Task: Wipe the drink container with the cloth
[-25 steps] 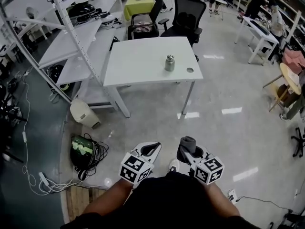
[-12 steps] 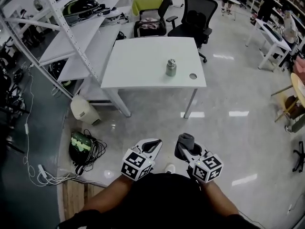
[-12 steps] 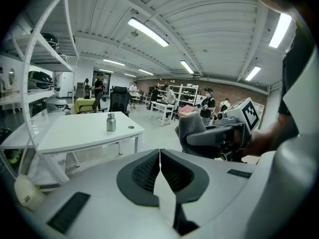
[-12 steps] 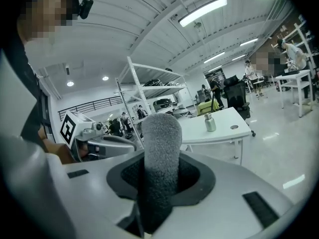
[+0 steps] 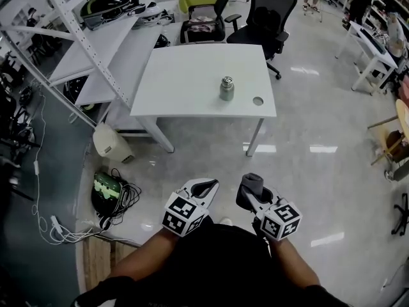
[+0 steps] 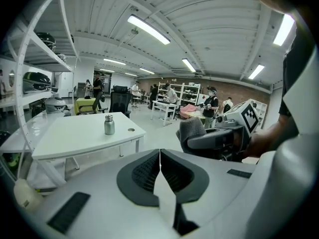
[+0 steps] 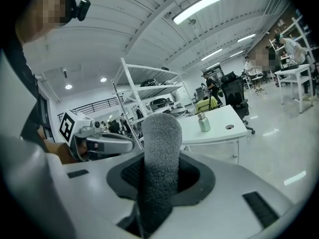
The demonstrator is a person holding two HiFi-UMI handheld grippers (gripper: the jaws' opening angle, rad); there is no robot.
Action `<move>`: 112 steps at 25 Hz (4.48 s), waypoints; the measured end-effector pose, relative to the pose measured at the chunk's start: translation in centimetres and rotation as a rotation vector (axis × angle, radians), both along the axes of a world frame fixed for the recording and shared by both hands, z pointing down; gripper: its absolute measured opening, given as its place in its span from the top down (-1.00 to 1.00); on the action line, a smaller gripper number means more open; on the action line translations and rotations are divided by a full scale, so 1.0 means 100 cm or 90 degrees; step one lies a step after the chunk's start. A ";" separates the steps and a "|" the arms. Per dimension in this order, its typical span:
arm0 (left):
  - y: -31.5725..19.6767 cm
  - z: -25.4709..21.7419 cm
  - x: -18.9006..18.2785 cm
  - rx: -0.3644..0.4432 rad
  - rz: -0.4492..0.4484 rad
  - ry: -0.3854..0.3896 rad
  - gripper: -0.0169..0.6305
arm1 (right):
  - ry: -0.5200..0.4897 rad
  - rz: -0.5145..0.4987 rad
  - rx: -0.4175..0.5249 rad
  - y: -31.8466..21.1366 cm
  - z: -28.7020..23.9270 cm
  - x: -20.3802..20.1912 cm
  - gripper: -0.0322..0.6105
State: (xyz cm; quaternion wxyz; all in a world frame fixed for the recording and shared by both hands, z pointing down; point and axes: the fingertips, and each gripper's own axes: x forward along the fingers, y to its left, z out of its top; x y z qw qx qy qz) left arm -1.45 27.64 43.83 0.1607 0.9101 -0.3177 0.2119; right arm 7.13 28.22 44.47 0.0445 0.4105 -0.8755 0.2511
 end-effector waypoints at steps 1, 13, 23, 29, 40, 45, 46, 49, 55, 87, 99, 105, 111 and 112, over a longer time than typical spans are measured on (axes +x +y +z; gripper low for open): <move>-0.004 -0.001 0.001 0.002 -0.001 0.001 0.90 | 0.000 0.002 0.001 -0.003 0.000 0.002 0.57; -0.068 0.007 0.013 -0.009 0.018 0.008 0.90 | 0.011 0.030 -0.007 -0.062 0.007 0.019 0.57; -0.159 0.004 0.000 -0.008 0.013 0.020 0.90 | 0.035 0.035 -0.026 -0.143 0.006 0.013 0.57; -0.222 -0.007 -0.004 0.006 0.034 0.032 0.90 | 0.048 0.047 -0.024 -0.199 -0.001 0.003 0.57; -0.320 -0.005 -0.036 0.006 0.057 0.037 0.90 | 0.045 0.095 -0.030 -0.298 -0.004 -0.017 0.57; -0.353 -0.002 -0.040 0.011 0.075 0.036 0.90 | 0.043 0.112 -0.031 -0.326 -0.001 -0.023 0.57; -0.358 -0.002 -0.040 0.011 0.075 0.037 0.90 | 0.043 0.113 -0.034 -0.329 0.000 -0.024 0.57; -0.369 0.000 -0.040 0.006 0.077 0.038 0.90 | 0.046 0.116 -0.039 -0.337 0.001 -0.023 0.57; -0.383 0.003 -0.032 0.001 0.074 0.035 0.90 | 0.041 0.114 -0.040 -0.359 0.001 -0.013 0.57; -0.445 0.020 0.016 0.021 -0.135 -0.053 0.90 | 0.072 -0.212 -0.107 -0.471 0.033 0.010 0.57; -0.465 0.054 -0.011 0.042 0.020 -0.129 0.89 | 0.215 -0.210 -0.022 -0.497 0.022 -0.055 0.57; -0.470 0.052 -0.022 0.033 0.033 -0.079 0.89 | 0.276 -0.207 -0.001 -0.504 0.032 -0.077 0.57; -0.465 0.057 -0.036 0.027 0.041 -0.073 0.89 | 0.321 -0.192 0.004 -0.510 0.046 -0.077 0.57; -0.465 0.059 -0.038 0.024 0.041 -0.074 0.89 | 0.320 -0.186 0.000 -0.511 0.047 -0.075 0.57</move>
